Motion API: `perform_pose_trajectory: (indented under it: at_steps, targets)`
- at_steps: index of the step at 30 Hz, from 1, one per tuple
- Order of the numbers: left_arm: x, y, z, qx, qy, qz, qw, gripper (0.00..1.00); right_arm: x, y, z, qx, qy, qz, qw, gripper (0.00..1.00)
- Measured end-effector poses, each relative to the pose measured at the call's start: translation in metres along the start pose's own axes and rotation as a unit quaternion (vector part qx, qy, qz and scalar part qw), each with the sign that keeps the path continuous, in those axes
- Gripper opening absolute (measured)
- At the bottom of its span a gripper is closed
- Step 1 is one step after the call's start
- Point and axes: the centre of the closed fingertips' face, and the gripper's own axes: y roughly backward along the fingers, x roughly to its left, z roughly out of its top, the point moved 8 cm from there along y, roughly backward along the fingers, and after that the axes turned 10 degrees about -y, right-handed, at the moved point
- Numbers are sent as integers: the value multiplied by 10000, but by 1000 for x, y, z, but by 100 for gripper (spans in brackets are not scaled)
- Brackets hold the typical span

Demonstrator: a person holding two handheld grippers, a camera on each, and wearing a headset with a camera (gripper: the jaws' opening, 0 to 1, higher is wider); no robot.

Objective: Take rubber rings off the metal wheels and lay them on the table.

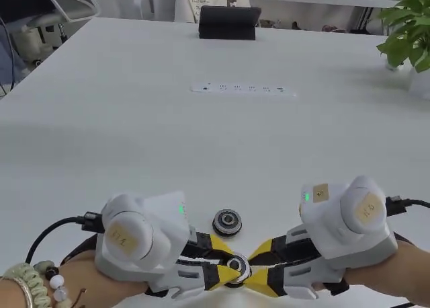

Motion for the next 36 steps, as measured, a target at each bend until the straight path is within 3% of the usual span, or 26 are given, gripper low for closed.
perform_pose_trajectory:
  at_steps: [6,18,36]
  targets:
    - [0,0,-1,-21,-12,6,10000,8,-2,1,-2,80,35,-82,9999,4]
    - [0,0,0,-19,-43,22,10000,8,-3,2,0,147,48,-195,9997,0]
    - [5,1,-2,2,132,134,9998,8,-10,6,5,-77,-808,-308,9962,0]
